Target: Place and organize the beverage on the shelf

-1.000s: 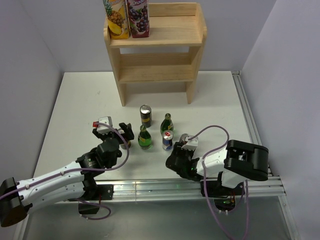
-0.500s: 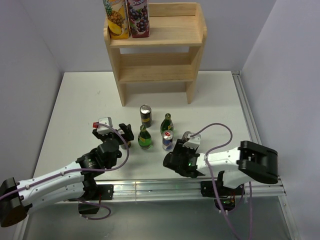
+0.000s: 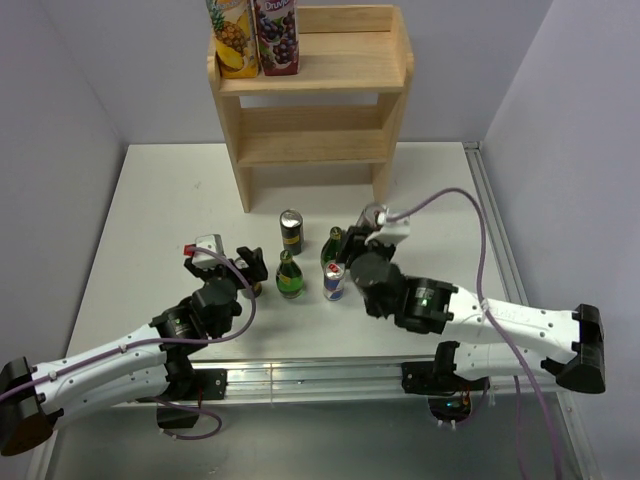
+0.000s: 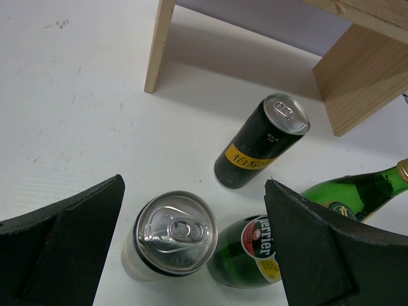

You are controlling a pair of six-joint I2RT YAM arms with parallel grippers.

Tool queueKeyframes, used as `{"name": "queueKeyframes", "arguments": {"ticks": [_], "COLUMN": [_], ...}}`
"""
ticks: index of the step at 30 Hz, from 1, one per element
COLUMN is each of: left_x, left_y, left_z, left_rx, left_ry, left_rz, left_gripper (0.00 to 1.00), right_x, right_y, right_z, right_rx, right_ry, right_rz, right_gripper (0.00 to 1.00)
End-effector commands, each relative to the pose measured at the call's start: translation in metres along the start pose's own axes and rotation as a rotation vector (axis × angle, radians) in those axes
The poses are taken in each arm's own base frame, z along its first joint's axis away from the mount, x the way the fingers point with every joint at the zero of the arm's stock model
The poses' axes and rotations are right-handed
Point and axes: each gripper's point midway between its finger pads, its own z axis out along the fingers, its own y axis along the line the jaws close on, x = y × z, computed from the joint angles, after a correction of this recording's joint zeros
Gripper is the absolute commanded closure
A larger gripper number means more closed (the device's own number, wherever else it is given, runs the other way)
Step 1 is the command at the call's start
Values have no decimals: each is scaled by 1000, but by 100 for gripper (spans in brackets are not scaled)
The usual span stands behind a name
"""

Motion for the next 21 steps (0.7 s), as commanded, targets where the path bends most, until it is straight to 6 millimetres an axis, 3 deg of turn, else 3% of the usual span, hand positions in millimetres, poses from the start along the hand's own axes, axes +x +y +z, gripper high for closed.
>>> {"name": "queueKeyframes", "arguments": {"ticks": [1, 12, 21], "left_x": [-2, -5, -2], "left_y": [-10, -6, -5], "left_z": [0, -5, -7], "left_rx": [39, 58, 63], "left_ry": [-1, -11, -3], "left_rz": [-4, -33, -46], "left_gripper": [1, 1, 1], "right_x": [-113, -238, -293], "right_y": [23, 51, 62], "right_z": [9, 71, 130], "right_rx": [-79, -114, -12], "right_ry": [-172, -303, -362], "right_rz": [-10, -110, -206], "right_gripper": [100, 100, 100]}}
